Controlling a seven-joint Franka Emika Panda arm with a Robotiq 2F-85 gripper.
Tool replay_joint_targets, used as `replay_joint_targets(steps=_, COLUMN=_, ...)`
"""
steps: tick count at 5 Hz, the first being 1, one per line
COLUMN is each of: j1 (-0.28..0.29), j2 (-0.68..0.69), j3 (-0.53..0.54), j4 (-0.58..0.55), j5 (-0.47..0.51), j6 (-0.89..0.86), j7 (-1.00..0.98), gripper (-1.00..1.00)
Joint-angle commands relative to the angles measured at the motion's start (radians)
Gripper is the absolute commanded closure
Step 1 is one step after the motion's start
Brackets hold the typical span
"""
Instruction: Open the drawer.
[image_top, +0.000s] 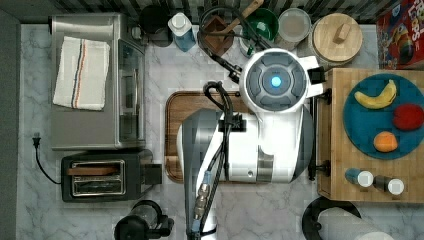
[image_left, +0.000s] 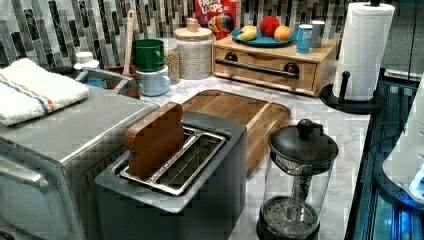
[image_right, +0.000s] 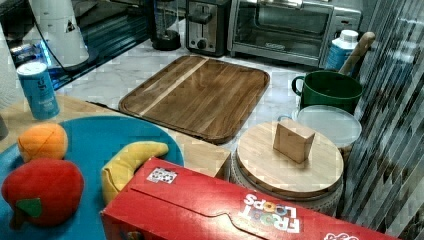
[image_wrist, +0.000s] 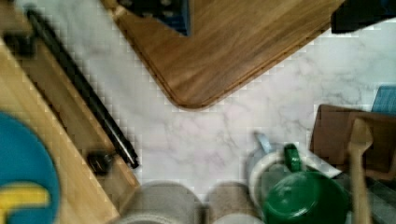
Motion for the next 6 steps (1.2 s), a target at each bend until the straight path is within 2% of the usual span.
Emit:
replay_joint_targets(steps=1, j1=-0.061, j2=-0.026, j3=-0.089, j4=-0.147, j5=-0.030, j6=0.047, j7=-0.422, gripper=-1.00)
replay_joint_targets(steps=3, j1=-0.108, j2=0.022, j3=-0.106, j4=-0.125, j5=-0.057, j6=0.068, j7=-0.594, gripper=-1.00)
replay_joint_targets(steps=4, j1=-0.104, j2=0.043, j3=-0.138, j4=-0.141, j5=-0.065, j6=0.128, j7=-0.651, gripper=-1.00)
replay_joint_targets(steps=6, j1=-0.122, j2=0.067, j3=-0.137, j4=-0.210, j5=-0.091, j6=0.261, j7=-0.638, gripper=-1.00)
